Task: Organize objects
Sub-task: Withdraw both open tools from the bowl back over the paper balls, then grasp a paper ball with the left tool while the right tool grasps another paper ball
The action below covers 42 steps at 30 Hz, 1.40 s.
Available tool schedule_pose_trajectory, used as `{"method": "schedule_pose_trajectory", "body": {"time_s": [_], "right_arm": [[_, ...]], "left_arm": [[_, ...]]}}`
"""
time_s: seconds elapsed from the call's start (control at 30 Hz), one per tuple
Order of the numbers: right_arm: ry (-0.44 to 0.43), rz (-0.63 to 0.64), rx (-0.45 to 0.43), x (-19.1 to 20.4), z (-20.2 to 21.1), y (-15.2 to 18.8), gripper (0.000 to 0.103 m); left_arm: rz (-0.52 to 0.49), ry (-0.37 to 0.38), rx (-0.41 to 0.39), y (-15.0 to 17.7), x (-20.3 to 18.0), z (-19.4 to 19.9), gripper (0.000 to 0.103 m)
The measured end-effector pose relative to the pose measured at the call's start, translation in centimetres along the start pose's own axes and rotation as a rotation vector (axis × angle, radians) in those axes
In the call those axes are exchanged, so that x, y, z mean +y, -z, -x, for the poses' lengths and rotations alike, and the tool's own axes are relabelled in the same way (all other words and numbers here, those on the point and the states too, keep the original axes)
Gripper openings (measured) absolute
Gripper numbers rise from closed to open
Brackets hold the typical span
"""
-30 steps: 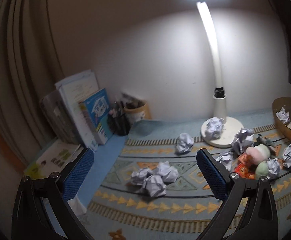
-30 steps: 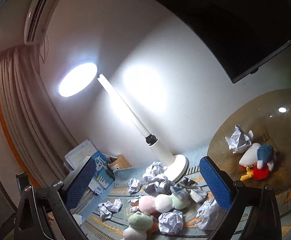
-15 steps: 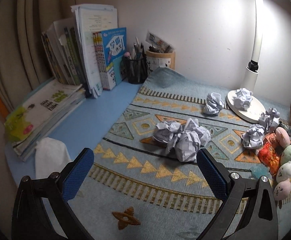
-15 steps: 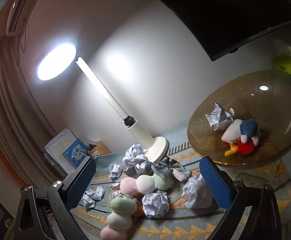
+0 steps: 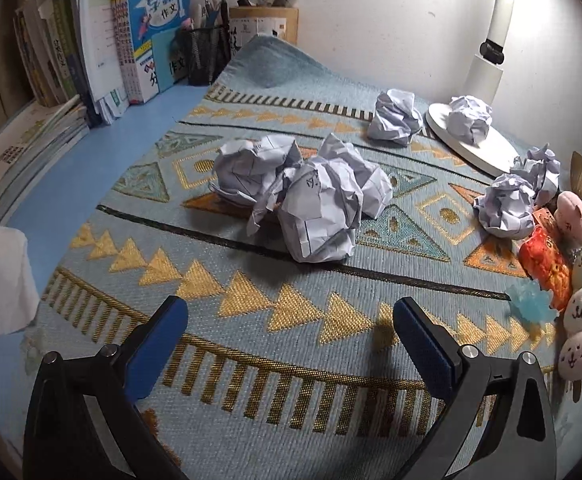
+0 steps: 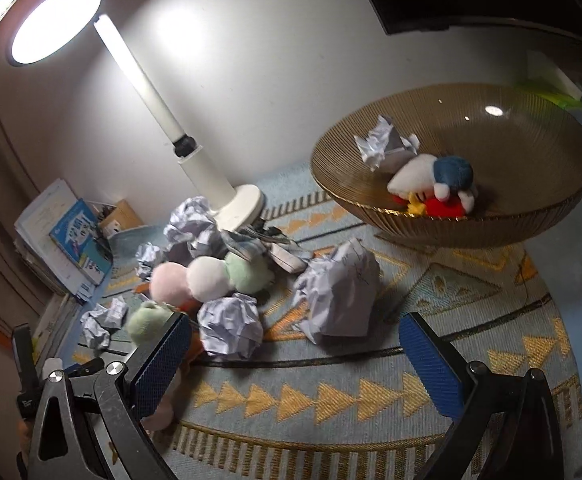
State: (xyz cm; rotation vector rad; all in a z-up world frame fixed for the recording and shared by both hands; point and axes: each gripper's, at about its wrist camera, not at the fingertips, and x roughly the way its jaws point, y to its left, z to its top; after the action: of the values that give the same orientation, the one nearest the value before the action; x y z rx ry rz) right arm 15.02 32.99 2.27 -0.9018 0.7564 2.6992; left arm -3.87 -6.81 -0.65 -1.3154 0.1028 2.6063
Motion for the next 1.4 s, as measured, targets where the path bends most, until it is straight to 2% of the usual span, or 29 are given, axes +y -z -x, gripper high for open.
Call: {"method": "schedule_pose_trajectory", "body": {"time_s": [0.03,0.1,0.17,0.23,0.33,0.53,0.7,1.0,1.4], "right_arm": [[0.024,-0.012,0.027,-0.3,-0.6,0.1,0.103],[0.048,-0.035,0.072,-1.0,-1.5,0.2,0.103],[0.081,-0.051,0.112,-1.5,-2.3,0.4,0.103],[0.095,-0.034,0.106,-1.3,-2.4,0.4,0.103],[0.133,0.010,0.105,-0.7,-2.6,0.7,0.103],[0.292,0.134,0.150,1.2,-4.6,0.5,0.103],[0.391,0.204,0.187,2.0,-6.0,0.6,0.103],[0.405,0.192,0.186,1.6,-7.3,-0.8,0.103],[0.404,0.190,0.186,1.6,-7.3,-0.9,0.103]], "left_arm": [[-0.007,-0.007,-0.010,-0.2,-0.3,0.0,0.103],[-0.003,0.051,-0.015,-0.9,-0.4,-0.3,0.103],[-0.008,0.021,-0.011,-1.5,-0.8,-0.9,0.103],[-0.034,-0.012,0.005,-1.9,-1.4,-1.6,0.103],[-0.040,-0.016,0.006,-2.3,-1.7,-2.0,0.103],[-0.018,-0.030,0.005,-3.9,-1.8,-3.2,0.103],[-0.017,-0.031,0.005,-4.0,-1.6,-3.1,0.103],[-0.017,-0.036,0.005,-4.0,-1.8,-3.1,0.103],[-0.016,-0.036,0.005,-4.0,-1.7,-3.0,0.103]]}}
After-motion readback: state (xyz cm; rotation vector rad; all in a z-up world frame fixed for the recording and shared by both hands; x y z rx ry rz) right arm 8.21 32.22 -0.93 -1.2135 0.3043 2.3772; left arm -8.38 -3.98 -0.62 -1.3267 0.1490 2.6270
